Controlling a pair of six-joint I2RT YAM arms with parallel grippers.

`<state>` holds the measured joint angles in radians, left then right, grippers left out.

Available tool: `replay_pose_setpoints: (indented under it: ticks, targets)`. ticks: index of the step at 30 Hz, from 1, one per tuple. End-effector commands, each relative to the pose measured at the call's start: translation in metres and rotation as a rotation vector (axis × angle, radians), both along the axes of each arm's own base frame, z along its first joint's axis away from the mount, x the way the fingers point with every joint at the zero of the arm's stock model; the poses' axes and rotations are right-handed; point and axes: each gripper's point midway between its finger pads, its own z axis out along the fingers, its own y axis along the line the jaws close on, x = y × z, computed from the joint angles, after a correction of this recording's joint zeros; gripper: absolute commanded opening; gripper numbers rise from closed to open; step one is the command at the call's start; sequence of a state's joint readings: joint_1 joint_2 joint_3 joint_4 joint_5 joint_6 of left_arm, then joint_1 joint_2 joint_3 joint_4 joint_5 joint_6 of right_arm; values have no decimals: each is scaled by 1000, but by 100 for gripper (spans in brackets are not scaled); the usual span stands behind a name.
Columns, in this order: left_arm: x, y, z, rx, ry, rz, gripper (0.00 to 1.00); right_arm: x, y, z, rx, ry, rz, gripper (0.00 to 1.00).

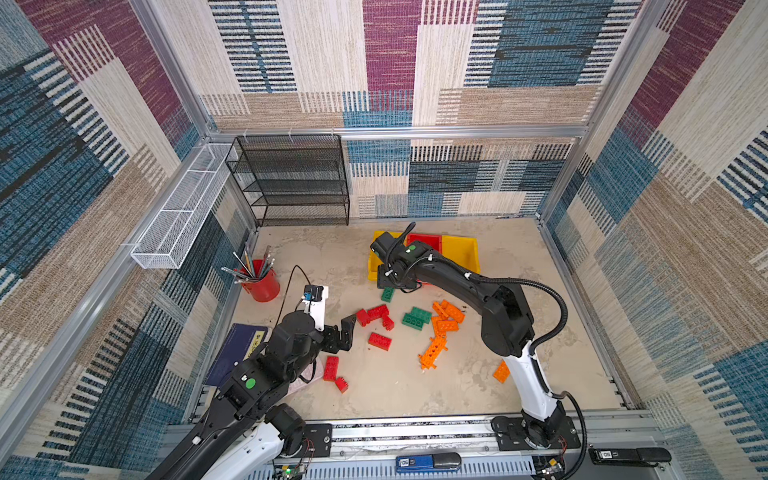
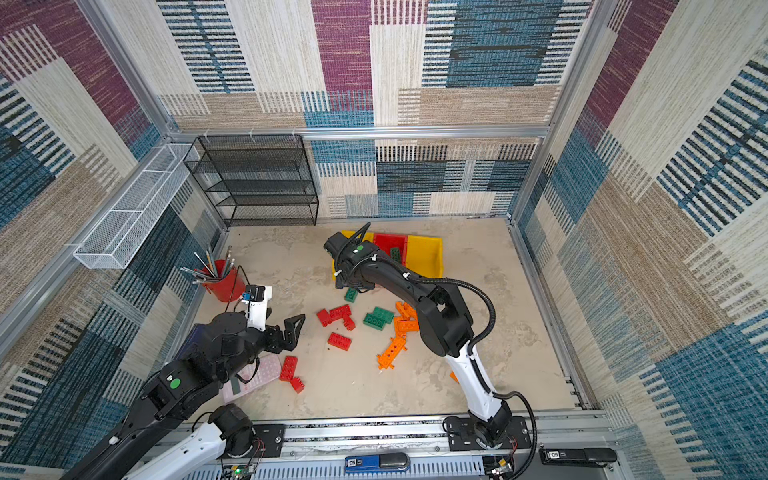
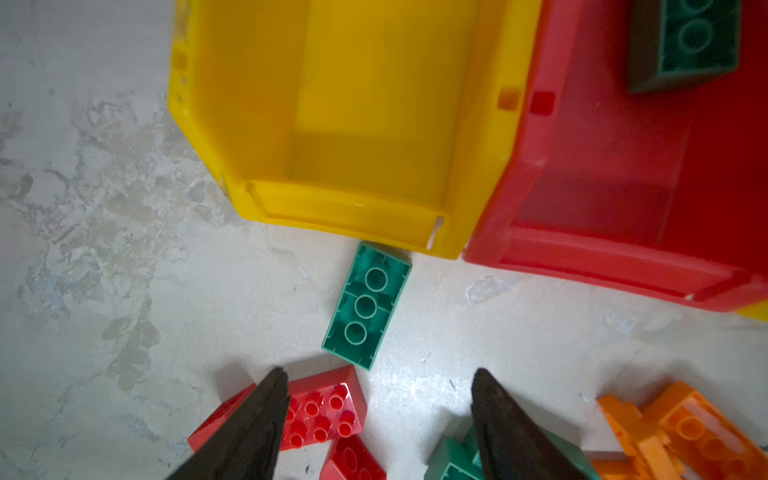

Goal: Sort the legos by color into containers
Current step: 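Move the right gripper back down and grasp another green brick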

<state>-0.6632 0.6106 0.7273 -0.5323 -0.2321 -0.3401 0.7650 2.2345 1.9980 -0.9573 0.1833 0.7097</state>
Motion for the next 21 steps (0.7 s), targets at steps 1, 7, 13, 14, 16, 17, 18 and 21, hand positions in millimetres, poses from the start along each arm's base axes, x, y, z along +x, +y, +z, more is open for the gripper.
replay_pose_setpoints:
  ticks: [1,7,13,14,16,17,18,21]
  targets:
    - [-7,2,-3,-13,42,2,98,3,6,-12,47,2,-67,72]
    - [-13,1,3,-52,31,-16,98,7,12,-33,41,15,-71,71]
    - [-18,1,6,-78,30,-27,98,20,25,-32,53,6,-67,71]
    - [-18,1,6,-81,27,-28,98,20,26,-35,48,14,-72,71]
    - [-19,0,7,-81,25,-35,98,19,26,-44,26,33,-79,69]
    - [-19,0,7,-81,25,-37,98,18,24,-47,7,39,-90,68]
    - [-19,-1,8,-82,23,-39,98,17,22,-50,-14,41,-99,68]
    - [-18,0,9,-82,18,-38,97,14,19,-54,-35,37,-101,68]
